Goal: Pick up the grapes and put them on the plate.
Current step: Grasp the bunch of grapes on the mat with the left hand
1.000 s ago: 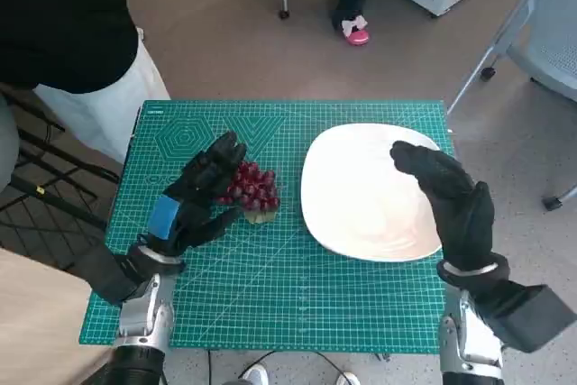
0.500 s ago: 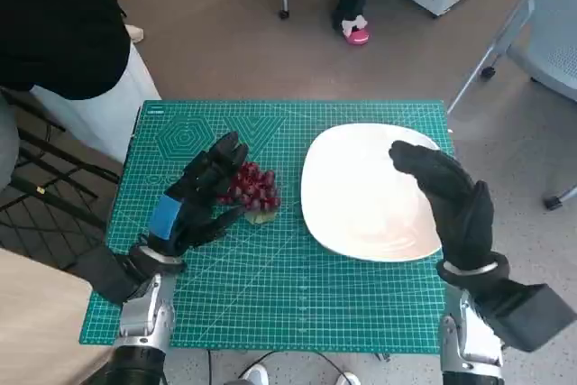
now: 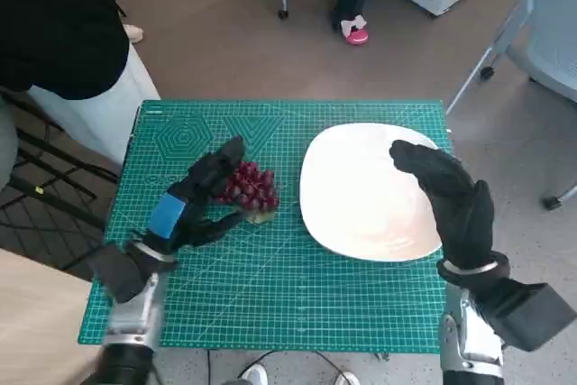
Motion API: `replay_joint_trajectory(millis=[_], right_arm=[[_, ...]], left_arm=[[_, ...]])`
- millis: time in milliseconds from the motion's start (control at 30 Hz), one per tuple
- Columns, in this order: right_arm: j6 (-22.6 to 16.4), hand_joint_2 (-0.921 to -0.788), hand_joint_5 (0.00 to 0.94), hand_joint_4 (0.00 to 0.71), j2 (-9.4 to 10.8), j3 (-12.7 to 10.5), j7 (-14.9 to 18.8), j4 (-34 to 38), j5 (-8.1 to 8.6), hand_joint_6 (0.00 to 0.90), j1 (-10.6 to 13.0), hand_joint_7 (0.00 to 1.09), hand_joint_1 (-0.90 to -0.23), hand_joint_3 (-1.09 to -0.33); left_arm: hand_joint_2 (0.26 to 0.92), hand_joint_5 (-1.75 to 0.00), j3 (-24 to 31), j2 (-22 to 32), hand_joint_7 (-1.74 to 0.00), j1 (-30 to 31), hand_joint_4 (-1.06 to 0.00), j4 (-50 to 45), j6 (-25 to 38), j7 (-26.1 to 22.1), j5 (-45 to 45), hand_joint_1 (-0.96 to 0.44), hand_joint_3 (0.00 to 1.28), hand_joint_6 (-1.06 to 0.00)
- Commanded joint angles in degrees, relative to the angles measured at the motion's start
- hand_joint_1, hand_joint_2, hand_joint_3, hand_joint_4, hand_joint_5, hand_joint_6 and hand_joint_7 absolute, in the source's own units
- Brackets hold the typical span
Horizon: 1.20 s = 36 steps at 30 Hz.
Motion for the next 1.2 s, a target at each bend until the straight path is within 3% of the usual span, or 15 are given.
replay_joint_trajectory(millis=[33,300,600,833,1200], right_arm=[[0.35,-0.921,0.0,0.365,-0.17,-0.1,0.66,1.49,-0.04,0.0,0.5,0.44,-0.62,-0.887],[0.35,-0.921,0.001,0.365,-0.18,-0.02,0.5,1.38,-0.18,-0.001,0.53,0.44,-0.62,-0.886],[0.5,-0.921,0.0,0.365,-0.35,-0.07,0.53,0.92,0.01,-0.001,0.84,0.44,-0.618,-0.887],[0.53,-0.921,0.0,0.365,-0.43,-0.18,0.71,0.94,0.2,-0.001,1.01,0.44,-0.619,-0.887],[0.86,-0.921,0.001,0.365,-0.65,-0.36,0.63,0.09,0.22,-0.001,1.51,0.44,-0.62,-0.886]], left_arm=[[0.866,0.0,-3.47,8.26,0.0,-1.45,-0.02,-7.95,5.29,8.9,20.06,-0.56,0.01,-0.07],[0.748,0.0,-6.86,9.04,-0.02,-2.78,0.0,-14.1,19.73,8.41,28.67,-0.35,0.0,-0.09],[0.717,0.0,-12.02,8.83,-0.02,-5.31,0.0,-16.47,31.74,6.54,33.1,-0.08,0.0,-0.14],[0.723,0.0,-15.92,8.78,-0.02,-7.71,0.0,-14.75,36.54,6.51,35.41,0.0,0.0,-0.17],[0.733,0.0,-19.8,9.38,-0.01,-10.78,0.0,-9.51,37.03,7.33,36.17,0.02,0.01,-0.18]])
